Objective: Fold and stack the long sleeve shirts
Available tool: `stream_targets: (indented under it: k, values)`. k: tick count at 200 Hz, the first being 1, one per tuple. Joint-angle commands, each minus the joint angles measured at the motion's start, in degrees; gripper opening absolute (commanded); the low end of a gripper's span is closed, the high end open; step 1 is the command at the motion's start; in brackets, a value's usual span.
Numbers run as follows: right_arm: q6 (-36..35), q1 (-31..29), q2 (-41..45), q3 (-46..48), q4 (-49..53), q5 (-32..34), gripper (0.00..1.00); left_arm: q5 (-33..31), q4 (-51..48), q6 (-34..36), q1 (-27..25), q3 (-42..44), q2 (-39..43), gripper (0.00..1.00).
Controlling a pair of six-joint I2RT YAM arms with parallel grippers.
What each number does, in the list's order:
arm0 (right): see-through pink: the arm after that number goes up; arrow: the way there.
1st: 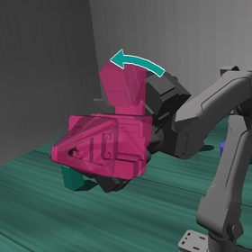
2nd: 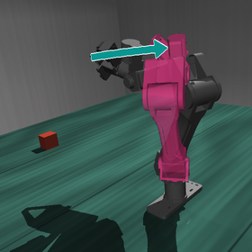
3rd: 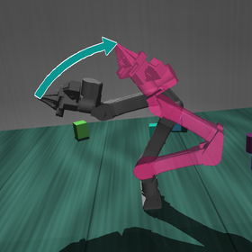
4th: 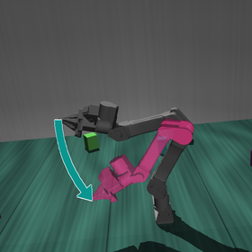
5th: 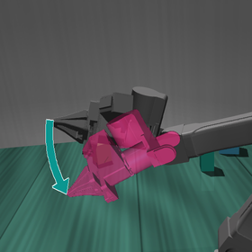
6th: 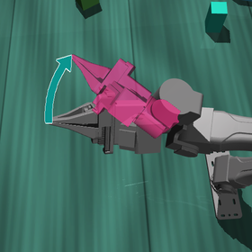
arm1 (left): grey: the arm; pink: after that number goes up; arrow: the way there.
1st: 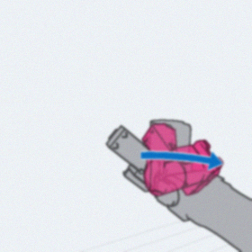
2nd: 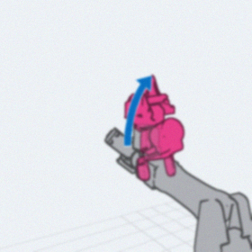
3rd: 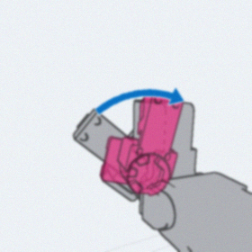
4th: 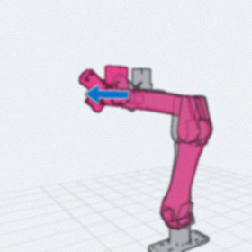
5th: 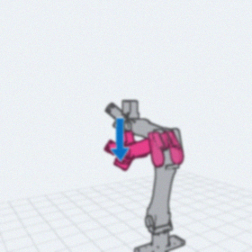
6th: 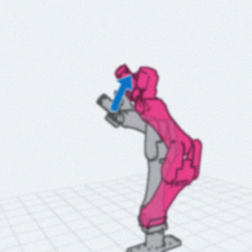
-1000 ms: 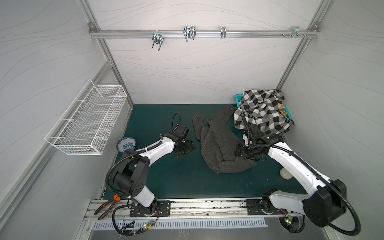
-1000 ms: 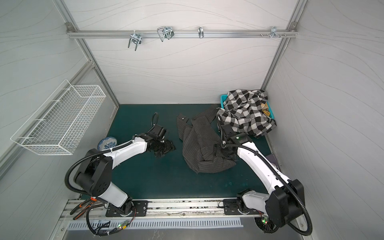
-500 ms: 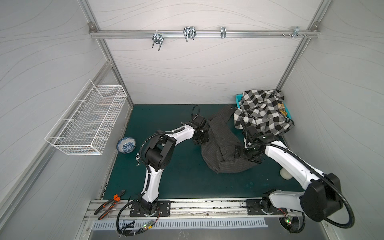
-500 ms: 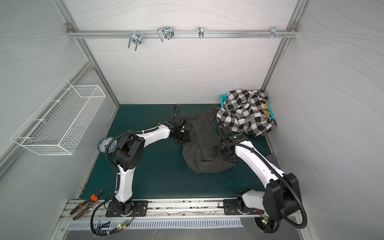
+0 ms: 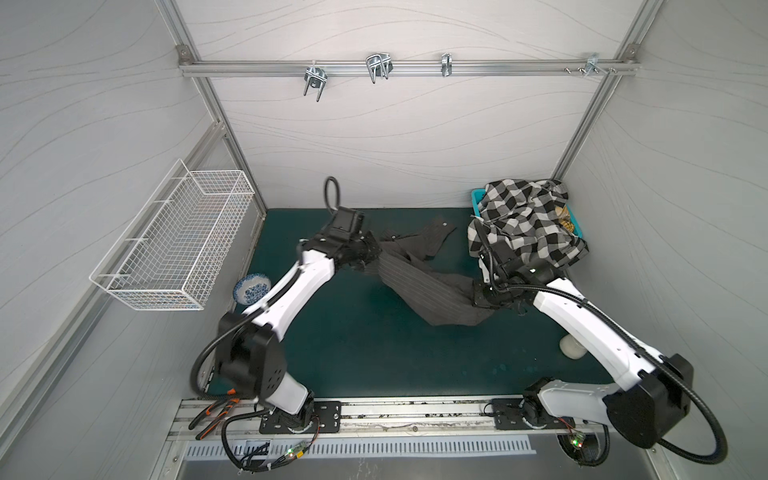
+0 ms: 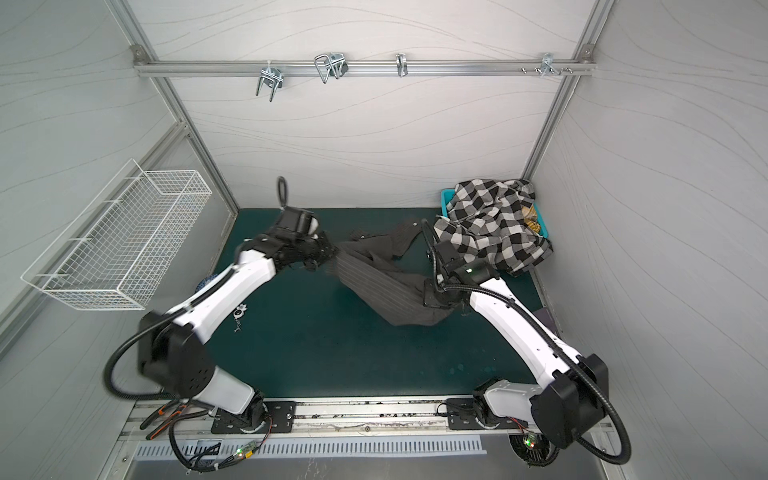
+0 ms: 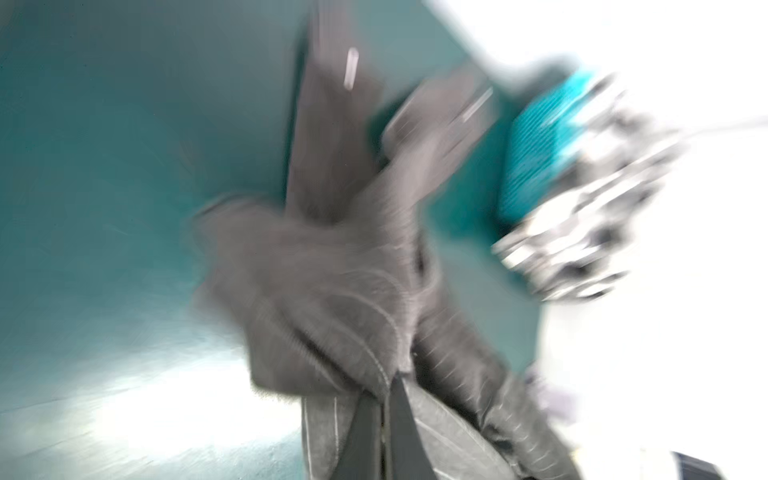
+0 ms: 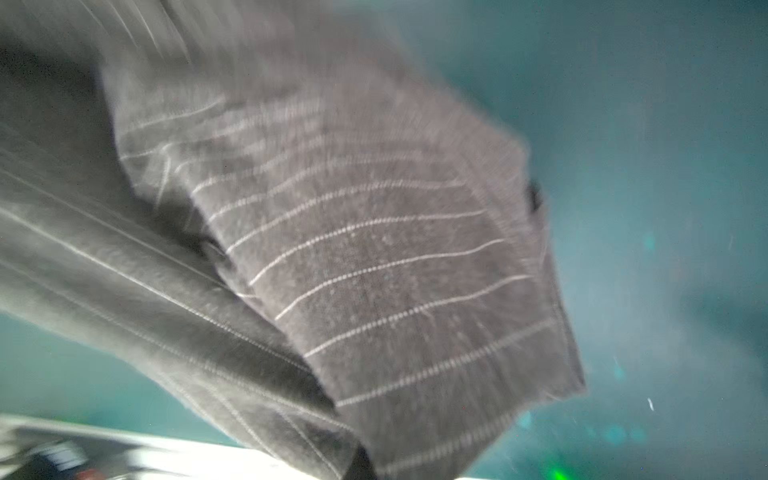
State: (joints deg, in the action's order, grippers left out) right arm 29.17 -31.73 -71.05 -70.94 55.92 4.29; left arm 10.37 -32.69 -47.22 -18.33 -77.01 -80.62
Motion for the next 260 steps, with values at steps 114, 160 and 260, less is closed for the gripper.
stream_targets:
  k: [114,160,260]
  values:
    - [-5.26,11.72,-20.88,-28.12,-3.41,-9.06,0.20,-15.91,0.69,7.64,8.95,-12.19,-6.08,0.00]
    - [-7.95,10.34,-32.94,-35.25,5.10,-0.13,0.87,-4.95,-1.83,3.33,13.46,-13.45,-20.01,0.63]
    - [-1.89,-23.28,-27.77,-8.43,-11.10,-7.67,0.69,-1.19,3.84,-0.07,12.46,28.82,8.98,0.70]
